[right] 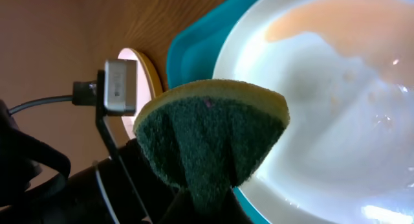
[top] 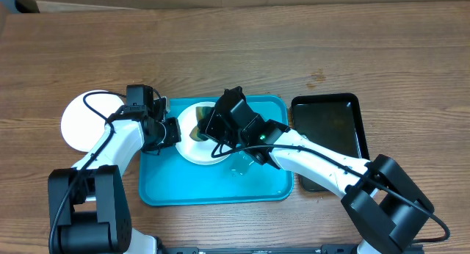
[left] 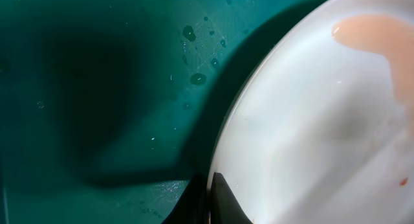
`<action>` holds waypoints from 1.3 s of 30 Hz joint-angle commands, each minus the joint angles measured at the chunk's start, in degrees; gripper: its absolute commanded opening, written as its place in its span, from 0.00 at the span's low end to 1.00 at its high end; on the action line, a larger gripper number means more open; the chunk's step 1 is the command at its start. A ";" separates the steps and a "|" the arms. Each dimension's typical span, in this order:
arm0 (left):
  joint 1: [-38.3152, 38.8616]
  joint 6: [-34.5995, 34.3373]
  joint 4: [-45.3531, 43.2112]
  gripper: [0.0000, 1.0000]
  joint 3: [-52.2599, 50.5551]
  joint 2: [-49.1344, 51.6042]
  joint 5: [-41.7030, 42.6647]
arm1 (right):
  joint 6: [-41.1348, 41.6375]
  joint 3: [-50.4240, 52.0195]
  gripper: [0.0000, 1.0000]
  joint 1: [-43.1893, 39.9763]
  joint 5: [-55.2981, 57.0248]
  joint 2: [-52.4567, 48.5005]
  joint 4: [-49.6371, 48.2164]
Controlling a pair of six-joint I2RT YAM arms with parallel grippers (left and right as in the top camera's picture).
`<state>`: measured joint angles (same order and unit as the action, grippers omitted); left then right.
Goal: Clean dirty plates on tray and stack at the side
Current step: 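Keep scrubbing the plate's stained center with the sponge, right gripper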
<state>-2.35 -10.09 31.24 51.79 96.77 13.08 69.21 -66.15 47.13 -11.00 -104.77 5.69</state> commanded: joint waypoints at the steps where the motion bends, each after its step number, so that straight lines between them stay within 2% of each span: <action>1: -0.24 0.63 -0.13 0.04 -0.04 0.61 0.57 | 6.93 -0.20 0.04 1.31 1.16 0.72 1.77; 6: -0.24 0.66 -0.13 0.04 -0.04 0.61 1.03 | 18.36 -0.20 0.04 5.27 14.29 0.70 9.73; 12: -0.24 0.68 -0.13 0.04 -0.04 0.61 1.57 | 23.06 -0.20 0.04 6.78 20.72 -0.20 9.88; 29: -0.24 0.68 0.00 0.04 -0.04 0.61 1.57 | 31.43 -0.17 0.04 6.75 20.39 -7.39 9.31; 39: -0.24 0.68 0.00 0.04 -0.04 0.61 1.57 | 29.99 -0.17 0.04 6.82 17.77 -11.32 3.30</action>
<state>-2.35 -10.09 31.27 51.79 96.77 13.76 99.37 -66.15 54.00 7.64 -113.84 9.56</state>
